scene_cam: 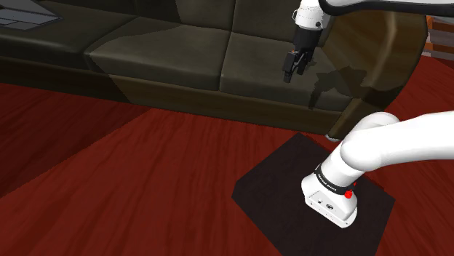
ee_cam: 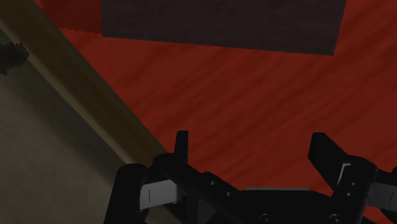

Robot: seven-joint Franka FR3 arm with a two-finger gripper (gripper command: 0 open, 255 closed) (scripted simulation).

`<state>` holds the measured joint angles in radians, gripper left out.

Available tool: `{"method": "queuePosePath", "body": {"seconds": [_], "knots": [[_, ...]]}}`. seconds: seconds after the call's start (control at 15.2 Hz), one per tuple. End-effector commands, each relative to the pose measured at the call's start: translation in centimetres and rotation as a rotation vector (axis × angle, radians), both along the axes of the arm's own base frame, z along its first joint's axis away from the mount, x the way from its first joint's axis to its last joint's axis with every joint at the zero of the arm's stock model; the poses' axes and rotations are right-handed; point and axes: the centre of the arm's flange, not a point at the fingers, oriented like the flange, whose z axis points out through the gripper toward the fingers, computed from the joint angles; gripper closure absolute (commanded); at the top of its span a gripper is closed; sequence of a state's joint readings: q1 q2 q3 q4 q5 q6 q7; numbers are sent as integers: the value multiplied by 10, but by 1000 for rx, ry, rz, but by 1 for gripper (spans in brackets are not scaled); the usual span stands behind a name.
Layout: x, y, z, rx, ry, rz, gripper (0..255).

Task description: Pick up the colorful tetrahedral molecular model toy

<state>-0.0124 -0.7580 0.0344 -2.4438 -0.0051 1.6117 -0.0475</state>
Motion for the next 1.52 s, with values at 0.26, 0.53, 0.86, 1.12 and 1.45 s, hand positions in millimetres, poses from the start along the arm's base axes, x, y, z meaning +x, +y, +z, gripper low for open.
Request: {"method": "queuePosePath", "body": {"seconds": [0.26,0.53,0.86,1.12,1.45], "knots": [[32,-43,-1,-13,17,-52,0],[61,-87,-1,-26,35,-103,0],[95,-145,-2,-42,56,-168,0],[119,-193,-3,-55,74,-219,0],[146,-254,-3,-71,95,-284,0]]}}
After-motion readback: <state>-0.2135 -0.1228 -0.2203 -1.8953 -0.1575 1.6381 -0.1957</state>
